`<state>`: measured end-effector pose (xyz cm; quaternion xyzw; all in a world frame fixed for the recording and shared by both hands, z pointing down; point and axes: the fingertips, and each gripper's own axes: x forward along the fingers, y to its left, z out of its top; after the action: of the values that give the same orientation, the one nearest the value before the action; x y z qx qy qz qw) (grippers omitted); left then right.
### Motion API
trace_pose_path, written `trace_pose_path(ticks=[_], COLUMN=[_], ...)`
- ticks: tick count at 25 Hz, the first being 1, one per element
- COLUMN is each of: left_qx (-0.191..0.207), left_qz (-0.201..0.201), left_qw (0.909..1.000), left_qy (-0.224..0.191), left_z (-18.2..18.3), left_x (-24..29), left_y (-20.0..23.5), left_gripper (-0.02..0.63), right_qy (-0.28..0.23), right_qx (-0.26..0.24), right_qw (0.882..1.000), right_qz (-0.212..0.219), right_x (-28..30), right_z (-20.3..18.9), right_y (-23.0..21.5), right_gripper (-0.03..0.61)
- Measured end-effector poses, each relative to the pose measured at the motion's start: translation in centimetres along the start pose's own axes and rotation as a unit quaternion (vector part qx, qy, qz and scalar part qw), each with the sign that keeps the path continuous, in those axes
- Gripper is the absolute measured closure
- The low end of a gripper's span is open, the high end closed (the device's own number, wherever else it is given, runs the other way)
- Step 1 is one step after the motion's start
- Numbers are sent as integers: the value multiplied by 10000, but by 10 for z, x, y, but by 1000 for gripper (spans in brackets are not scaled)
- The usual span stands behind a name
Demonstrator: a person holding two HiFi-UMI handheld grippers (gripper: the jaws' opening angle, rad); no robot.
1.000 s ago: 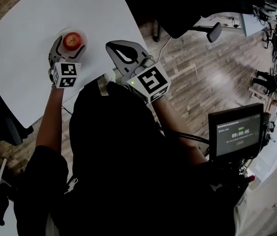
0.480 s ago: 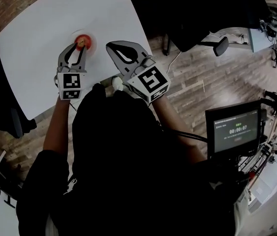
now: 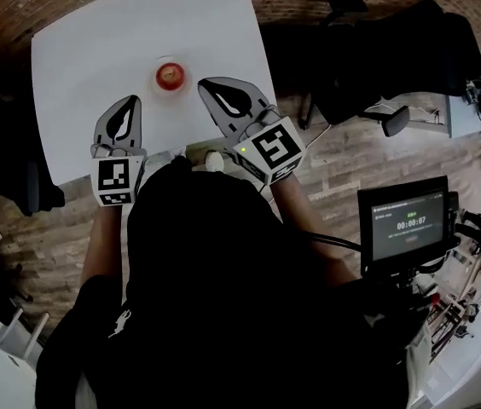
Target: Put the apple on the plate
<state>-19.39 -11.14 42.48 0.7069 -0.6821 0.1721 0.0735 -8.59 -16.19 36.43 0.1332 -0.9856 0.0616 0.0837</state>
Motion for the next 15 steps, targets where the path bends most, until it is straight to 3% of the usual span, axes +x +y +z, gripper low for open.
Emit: trace_pose_path(ticks=[6, 15], left_qx=[-136, -178], left_qz=[338, 167], left_qw=[9993, 9997], left_qy=[-19, -56], left_z=[0, 1], left_x=[-28, -20], left_y=[12, 4], left_gripper=[607, 607], right_qy=[-58, -89], right_qx=[-12, -33], right_qw=[9999, 10000], right_qz=[98, 23], right_x=[1, -3], right_z=[3, 2], right_y=[5, 1], right_gripper=[575, 575])
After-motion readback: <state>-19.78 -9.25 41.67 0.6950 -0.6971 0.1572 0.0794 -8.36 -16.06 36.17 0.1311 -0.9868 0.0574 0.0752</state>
